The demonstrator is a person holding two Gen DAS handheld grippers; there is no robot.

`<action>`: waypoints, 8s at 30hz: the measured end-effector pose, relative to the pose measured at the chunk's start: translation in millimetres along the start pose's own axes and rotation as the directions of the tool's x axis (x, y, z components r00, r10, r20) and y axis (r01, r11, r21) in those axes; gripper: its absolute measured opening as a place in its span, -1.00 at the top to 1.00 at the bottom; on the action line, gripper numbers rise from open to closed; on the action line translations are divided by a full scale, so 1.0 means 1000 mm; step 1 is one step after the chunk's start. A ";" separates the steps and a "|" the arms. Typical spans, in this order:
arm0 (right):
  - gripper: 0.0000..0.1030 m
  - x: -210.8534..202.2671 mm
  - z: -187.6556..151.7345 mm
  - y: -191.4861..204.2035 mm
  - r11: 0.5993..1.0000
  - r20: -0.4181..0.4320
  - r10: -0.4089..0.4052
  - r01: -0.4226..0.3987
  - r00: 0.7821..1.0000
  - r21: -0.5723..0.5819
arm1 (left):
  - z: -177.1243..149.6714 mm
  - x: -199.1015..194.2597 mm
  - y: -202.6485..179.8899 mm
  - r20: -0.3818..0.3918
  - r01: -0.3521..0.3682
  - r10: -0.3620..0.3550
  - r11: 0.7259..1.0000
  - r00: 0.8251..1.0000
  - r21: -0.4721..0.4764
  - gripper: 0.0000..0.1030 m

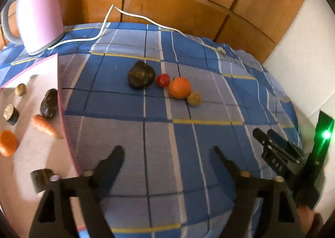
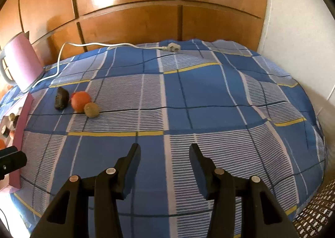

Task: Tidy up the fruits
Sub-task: 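Reach the left tool to the small brownish round fruit and grasp it, then lift the brownish fruit with the left tool and carry it over the tray, then lower the brownish fruit into the tray and open the left tool, then reach the right tool to the red cherry tomato and close on it, then carry the red tomato with the right tool into the tray and release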

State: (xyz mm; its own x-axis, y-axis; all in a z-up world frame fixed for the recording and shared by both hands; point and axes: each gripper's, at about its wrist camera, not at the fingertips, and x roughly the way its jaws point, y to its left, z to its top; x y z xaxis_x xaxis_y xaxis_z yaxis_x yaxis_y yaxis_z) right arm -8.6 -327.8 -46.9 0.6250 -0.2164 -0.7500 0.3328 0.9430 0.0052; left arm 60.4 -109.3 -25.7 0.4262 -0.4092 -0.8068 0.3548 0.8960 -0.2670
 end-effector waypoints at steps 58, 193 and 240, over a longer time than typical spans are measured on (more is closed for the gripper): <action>-0.51 0.047 -0.003 -0.044 0.981 0.045 -0.146 0.139 0.988 0.132 | -0.009 0.074 -0.042 0.116 -0.076 0.051 0.971 0.992 0.224 0.46; 0.01 0.095 0.085 0.207 0.562 -0.195 0.042 -0.185 0.980 -0.806 | -0.069 -0.102 0.201 0.167 -0.339 0.474 0.795 0.864 -0.503 -0.39; 0.51 0.012 0.020 0.185 0.778 -0.202 0.413 -0.460 0.888 -0.428 | -0.077 -0.105 0.193 0.171 -0.326 0.461 0.802 0.871 -0.501 -0.51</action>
State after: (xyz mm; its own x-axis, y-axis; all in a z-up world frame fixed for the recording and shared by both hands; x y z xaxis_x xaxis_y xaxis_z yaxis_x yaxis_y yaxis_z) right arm 75.1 -161.1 -41.6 0.5502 0.2486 -0.7971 -0.3301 0.9416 0.0658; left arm 20.2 119.7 -32.4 0.6773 0.0277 -0.7352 -0.2713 0.9383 -0.2146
